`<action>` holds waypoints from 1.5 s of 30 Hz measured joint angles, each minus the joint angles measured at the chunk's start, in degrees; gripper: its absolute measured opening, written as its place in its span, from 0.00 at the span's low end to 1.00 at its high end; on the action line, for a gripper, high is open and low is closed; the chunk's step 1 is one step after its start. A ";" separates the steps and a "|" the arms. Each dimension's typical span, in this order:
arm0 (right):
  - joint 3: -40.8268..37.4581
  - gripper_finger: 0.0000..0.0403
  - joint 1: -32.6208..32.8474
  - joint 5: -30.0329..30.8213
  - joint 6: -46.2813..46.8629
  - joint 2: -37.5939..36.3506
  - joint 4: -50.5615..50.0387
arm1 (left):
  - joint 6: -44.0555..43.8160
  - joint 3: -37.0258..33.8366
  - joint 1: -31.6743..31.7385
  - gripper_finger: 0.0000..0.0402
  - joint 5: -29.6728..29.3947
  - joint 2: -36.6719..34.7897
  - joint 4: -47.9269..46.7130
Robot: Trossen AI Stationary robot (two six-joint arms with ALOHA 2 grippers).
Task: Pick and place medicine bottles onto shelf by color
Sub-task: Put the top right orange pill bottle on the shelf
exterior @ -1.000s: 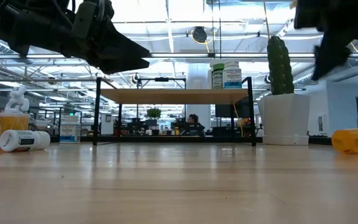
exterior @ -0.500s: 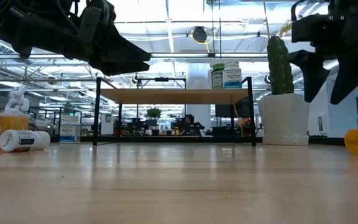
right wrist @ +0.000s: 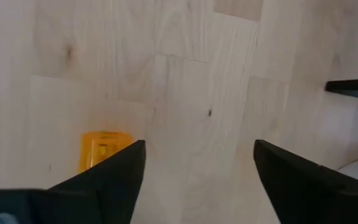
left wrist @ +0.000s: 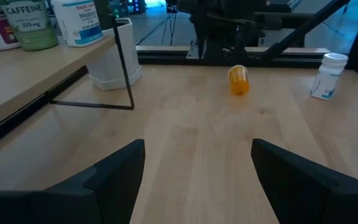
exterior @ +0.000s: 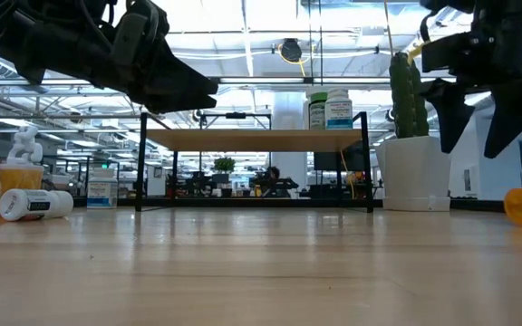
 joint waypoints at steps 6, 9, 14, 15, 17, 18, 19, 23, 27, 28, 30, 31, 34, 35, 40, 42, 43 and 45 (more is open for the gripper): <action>0.00 0.83 -0.89 -0.26 -3.27 3.12 -0.52 | 0.22 0.00 0.46 0.74 0.02 0.00 0.07; 0.00 0.83 -1.45 -0.39 -4.25 4.94 -1.28 | 0.22 0.00 0.55 0.74 0.02 0.00 0.11; -0.04 0.83 -2.98 -8.00 -1.55 7.11 -1.79 | 0.17 0.00 0.55 0.74 0.02 0.00 0.06; -0.04 0.83 -3.15 -9.10 -0.62 7.53 -1.79 | 0.15 0.00 0.43 0.74 0.02 0.00 0.02; -0.04 0.83 -3.21 -10.53 0.54 8.42 -1.85 | 0.17 0.00 0.23 0.74 0.02 0.00 -0.04; -0.04 0.83 -3.21 -10.91 0.91 8.80 -1.87 | 0.18 0.00 0.09 0.74 0.02 0.00 -0.04; -0.04 0.83 -3.21 -10.94 1.32 9.19 -1.72 | 0.20 0.00 0.00 0.74 0.02 0.00 -0.09; -0.22 0.83 -3.16 -11.74 1.76 10.78 -0.25 | 0.16 0.00 -0.11 0.74 0.04 0.00 -0.70; -1.65 0.79 -3.12 -12.48 1.83 12.05 0.03 | 0.13 0.00 -0.11 0.74 0.03 0.00 -0.81; -2.02 0.78 -3.14 -12.45 2.16 12.19 0.25 | 0.11 0.00 -0.11 0.74 0.04 0.00 -0.83; -2.63 0.75 -3.16 -12.45 3.26 12.13 1.33 | 0.07 0.00 -0.11 0.74 0.04 0.00 -0.85; -2.87 0.73 -3.16 -12.49 3.64 12.11 2.24 | 0.07 0.00 -0.11 0.74 0.04 0.00 -0.85; -3.33 0.68 -3.14 -12.80 4.80 12.11 4.53 | 0.06 0.00 -0.11 0.74 0.04 0.00 -0.85; -3.63 0.67 -3.14 -13.52 5.02 12.09 5.31 | 0.04 0.00 -0.11 0.74 0.04 0.00 -0.85; -4.83 0.60 -3.14 -15.04 5.24 12.09 6.65 | 0.01 0.00 -0.11 0.74 0.04 0.00 -0.85; -4.83 0.57 -3.14 -15.14 5.24 12.09 6.94 | 0.00 0.00 -0.11 0.74 0.04 0.00 -0.85; -4.83 0.56 -3.14 -15.16 5.24 12.09 6.94 | 0.00 0.00 -0.11 0.74 0.04 0.00 -0.85; -4.83 0.53 -3.12 -15.18 5.24 12.09 6.92 | 0.02 0.00 -0.11 0.74 0.04 0.00 -0.85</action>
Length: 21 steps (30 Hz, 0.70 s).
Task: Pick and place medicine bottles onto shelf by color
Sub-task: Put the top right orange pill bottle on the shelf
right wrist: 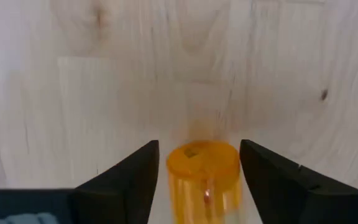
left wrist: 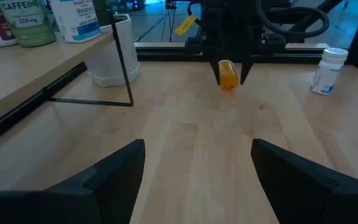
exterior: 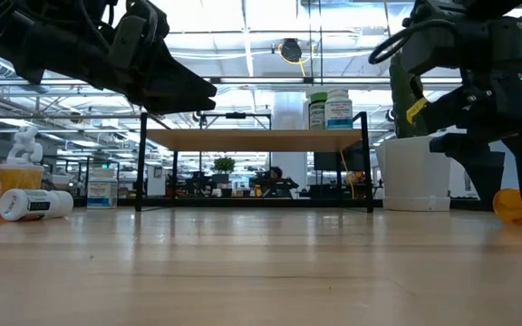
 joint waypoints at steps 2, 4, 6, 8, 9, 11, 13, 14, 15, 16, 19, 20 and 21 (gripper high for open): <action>0.00 0.51 -0.02 0.00 -0.01 0.00 -0.01 | -0.01 0.00 0.00 0.74 0.00 0.00 0.00; 0.00 0.49 -0.02 0.00 0.00 0.00 0.11 | -0.02 0.00 0.00 0.74 0.00 0.00 0.00; 0.00 0.47 -0.02 0.00 0.43 0.00 0.53 | 0.00 0.00 0.00 0.74 0.00 0.00 0.00; 0.00 0.46 -0.01 0.00 1.07 0.00 1.65 | 0.00 0.00 0.00 0.74 0.00 0.00 0.00; 0.00 0.46 0.00 0.00 1.29 0.00 2.36 | 0.00 0.00 0.00 0.74 0.00 0.00 0.00; 0.00 0.46 -0.02 -0.02 1.46 0.00 3.50 | 0.00 0.00 0.00 0.74 0.00 0.00 0.00; 0.00 0.46 0.00 -0.06 1.64 0.00 4.20 | 0.00 0.00 0.00 0.74 0.00 0.00 0.00; 0.00 0.46 -0.01 -0.10 2.08 0.00 4.60 | 0.00 0.00 0.00 0.74 0.00 0.00 0.00; 0.00 0.46 -0.01 -0.13 2.61 0.00 5.14 | 0.00 0.00 0.00 0.74 0.00 0.00 0.00; 0.00 0.46 0.00 -0.15 3.31 0.00 5.95 | 0.00 0.00 0.00 0.74 0.00 0.00 0.01; 0.00 0.46 -0.02 -0.21 6.78 0.00 10.70 | 0.00 0.00 0.00 0.74 0.00 0.00 0.00; 0.00 0.46 -0.02 -0.28 8.17 0.00 13.00 | 0.00 0.00 0.00 0.74 0.00 0.00 0.00; 0.00 0.46 -0.02 -0.44 9.73 0.00 15.66 | 0.00 0.00 0.00 0.74 0.00 0.00 0.00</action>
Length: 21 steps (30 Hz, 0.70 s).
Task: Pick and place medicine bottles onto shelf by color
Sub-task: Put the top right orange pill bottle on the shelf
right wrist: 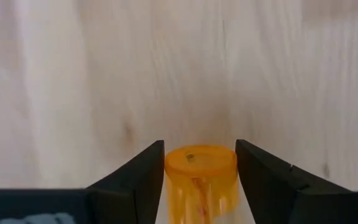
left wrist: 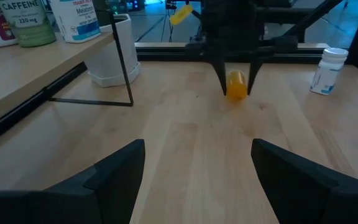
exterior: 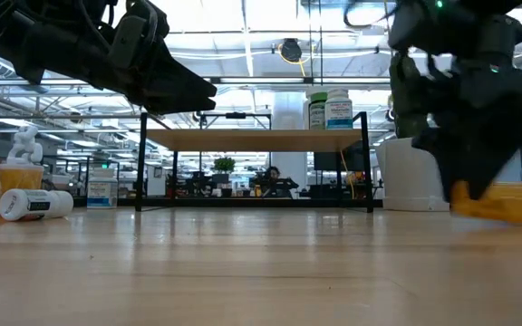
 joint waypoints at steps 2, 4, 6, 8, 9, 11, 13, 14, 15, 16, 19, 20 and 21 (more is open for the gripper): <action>0.00 0.46 -0.08 -1.19 3.44 0.00 5.98 | 0.12 0.00 0.00 0.74 0.00 0.00 0.01; 0.00 0.46 -0.09 -1.35 6.78 0.00 12.73 | 0.50 0.00 0.00 0.74 0.00 0.00 0.00; 0.00 0.45 -0.11 -1.33 9.86 0.00 19.08 | 1.20 0.00 0.00 0.74 0.02 0.00 0.02; 0.00 0.45 -0.11 -1.31 12.17 0.00 24.97 | 1.83 0.00 -0.29 0.74 0.01 0.00 0.02; -0.03 0.45 -0.13 -1.26 12.92 0.00 27.72 | 2.33 0.00 -0.50 0.74 0.02 0.00 0.02; -1.01 0.45 -0.25 -1.26 14.68 0.00 34.17 | 3.75 0.00 -1.08 0.74 0.02 0.00 0.07; -2.92 0.45 -0.55 -1.15 17.20 0.00 40.57 | 5.22 0.00 -1.77 0.74 0.04 0.00 0.37; -4.16 0.45 -0.80 -0.91 18.80 0.00 44.20 | 6.10 0.02 -2.13 0.74 0.06 0.00 0.65; -5.47 0.45 -1.00 -0.17 20.73 0.00 47.96 | 7.09 0.13 -2.60 0.74 0.07 0.00 0.77; -6.90 0.45 -1.22 1.13 22.74 0.00 51.87 | 8.14 0.31 -3.04 0.74 0.07 0.00 0.88; -11.71 0.45 -2.06 7.91 29.76 0.00 63.95 | 12.49 1.53 -4.42 0.74 0.10 1.76 3.00; -13.26 0.45 -2.36 10.61 32.09 0.05 67.54 | 14.30 2.00 -4.95 0.74 0.11 2.72 3.63; -14.43 0.45 -2.55 13.18 34.34 0.42 70.98 | 16.32 2.78 -5.45 0.74 0.15 4.09 4.09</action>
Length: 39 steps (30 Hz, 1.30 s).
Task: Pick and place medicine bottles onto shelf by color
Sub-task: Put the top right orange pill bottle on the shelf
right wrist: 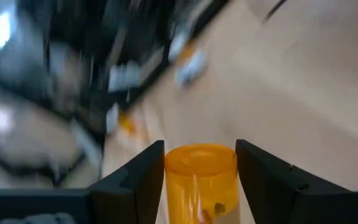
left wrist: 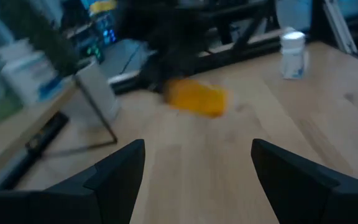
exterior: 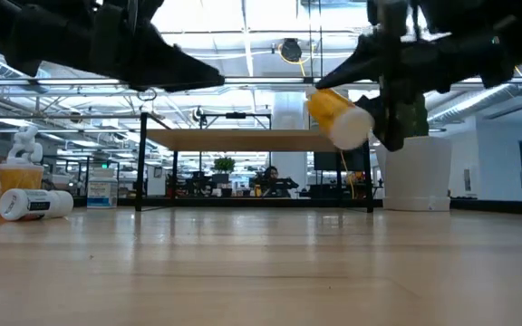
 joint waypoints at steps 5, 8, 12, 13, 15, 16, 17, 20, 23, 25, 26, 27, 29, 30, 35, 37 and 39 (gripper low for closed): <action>-2.82 0.45 -0.71 7.51 7.94 5.52 14.42 | 14.63 7.50 -1.85 0.74 -2.71 9.75 0.19; -1.67 0.45 -0.71 8.02 13.34 10.49 19.15 | 24.91 11.80 -3.10 0.74 -5.24 15.05 0.09; 0.29 0.45 -1.30 4.98 22.30 15.39 19.70 | 32.70 16.10 -3.80 0.74 -6.22 18.88 -2.63; 0.59 0.45 -1.53 4.09 23.84 16.17 20.07 | 33.50 17.13 -3.68 0.74 -6.61 19.35 -3.87; 0.73 0.45 -2.02 2.40 25.31 17.12 20.99 | 34.27 19.08 -3.35 0.74 -6.99 19.78 -5.68; 0.76 0.45 -2.17 2.24 26.08 17.71 22.20 | 34.74 19.53 -3.19 0.74 -7.33 19.65 -7.75; 0.80 0.45 -2.41 2.12 26.92 17.94 22.66 | 35.55 20.51 -3.15 0.74 -7.35 19.76 -9.48; 0.79 0.45 -2.89 2.13 28.66 17.96 24.13 | 37.76 22.81 -2.73 0.74 -7.49 19.76 -16.89; 0.75 0.45 -3.56 2.06 28.31 17.77 24.96 | 38.89 24.67 -2.22 0.74 -7.86 19.76 -22.27; 0.77 0.45 -3.90 2.06 27.32 17.75 25.43 | 38.99 25.76 -2.14 0.74 -8.79 19.76 -25.07; 0.77 0.45 -4.04 2.00 27.20 17.72 26.02 | 39.05 26.21 -2.09 0.74 -9.17 19.76 -26.07; 0.83 0.45 -4.24 1.26 27.23 17.68 26.32 | 39.07 26.56 -2.12 0.74 -9.75 19.77 -26.68; 0.87 0.45 -4.36 0.52 27.28 17.66 26.38 | 39.07 27.63 -2.04 0.74 -10.69 19.76 -26.78; 0.86 0.45 -4.36 0.51 27.28 17.68 26.23 | 39.12 28.25 -1.83 0.74 -10.78 19.57 -26.52; 0.86 0.45 -4.38 -0.96 24.90 17.66 27.44 | 29.94 32.78 0.51 0.74 -16.82 19.43 -26.95; 0.83 0.45 -4.36 -2.25 20.20 17.72 26.96 | 27.72 34.49 1.08 0.72 -18.94 19.43 -29.75; 0.83 0.45 -4.53 -5.37 12.28 17.70 27.19 | 27.37 35.77 0.80 0.70 -20.87 19.43 -33.21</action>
